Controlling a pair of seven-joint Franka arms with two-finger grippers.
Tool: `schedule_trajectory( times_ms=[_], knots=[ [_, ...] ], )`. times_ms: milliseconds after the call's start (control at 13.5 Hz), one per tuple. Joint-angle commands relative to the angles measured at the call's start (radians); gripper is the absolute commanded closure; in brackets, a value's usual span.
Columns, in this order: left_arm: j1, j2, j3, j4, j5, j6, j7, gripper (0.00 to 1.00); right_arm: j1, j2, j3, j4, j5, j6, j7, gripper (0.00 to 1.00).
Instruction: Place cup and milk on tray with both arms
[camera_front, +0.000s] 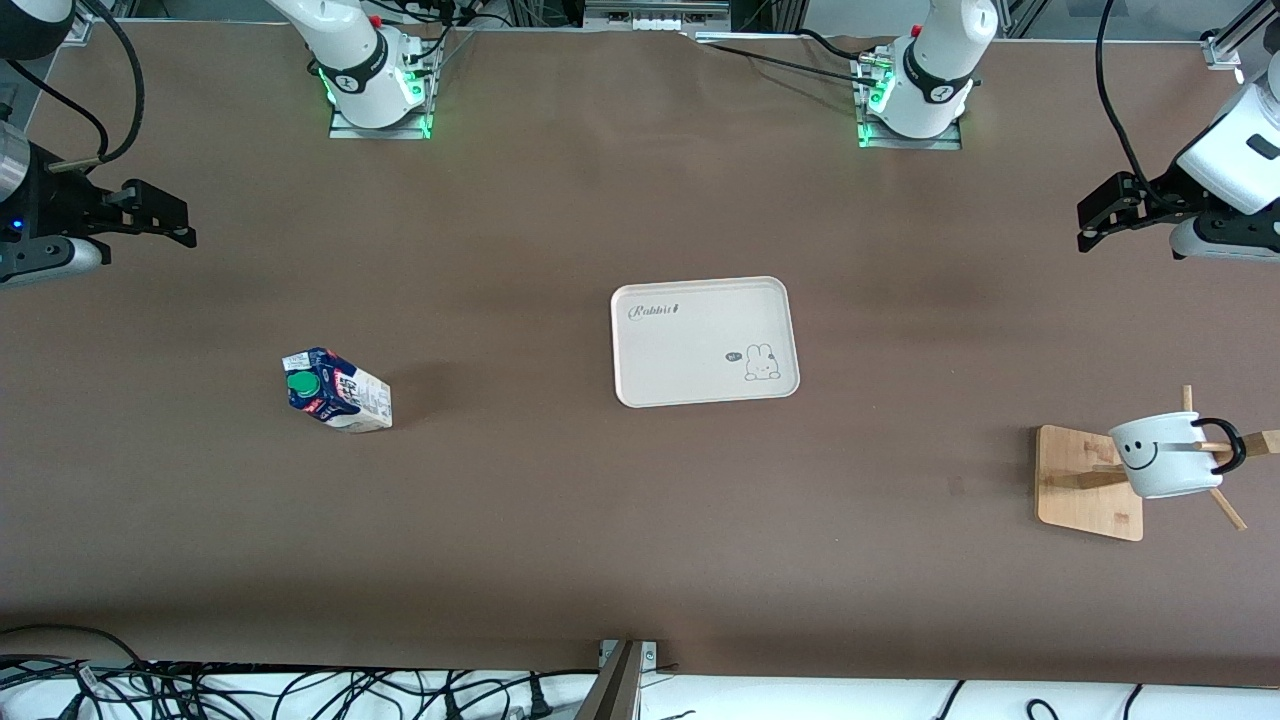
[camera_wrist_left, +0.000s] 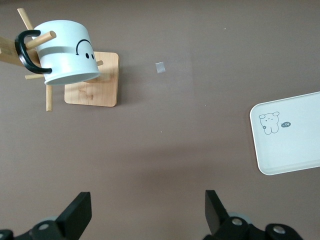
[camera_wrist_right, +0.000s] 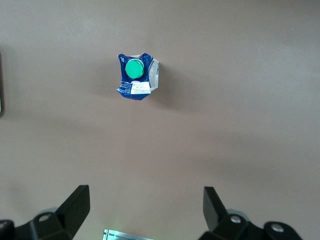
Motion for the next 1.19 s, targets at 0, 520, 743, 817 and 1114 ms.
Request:
schedule_trajectory(
  times_ms=[0,520,743,817,1114],
  knots=[
    [-0.006,0.017,0.002,0.034,0.014,-0.024,0.001,0.00,-0.023,-0.019,0.021,-0.016,-0.013,-0.006,-0.020,0.00],
    [-0.009,0.087,0.002,0.080,-0.093,-0.044,-0.019,0.00,-0.023,-0.019,0.021,-0.016,-0.013,-0.006,-0.020,0.00],
    [-0.008,0.172,0.009,0.143,-0.074,-0.055,-0.012,0.00,-0.023,-0.019,0.021,-0.016,-0.013,-0.006,-0.020,0.00],
    [-0.006,0.183,0.009,0.131,-0.075,-0.043,-0.011,0.00,-0.023,-0.019,0.021,-0.016,-0.013,-0.006,-0.020,0.00],
    [0.039,0.155,0.008,0.098,-0.087,0.056,-0.234,0.00,-0.023,-0.019,0.021,-0.016,-0.013,-0.006,-0.020,0.00]
  ],
)
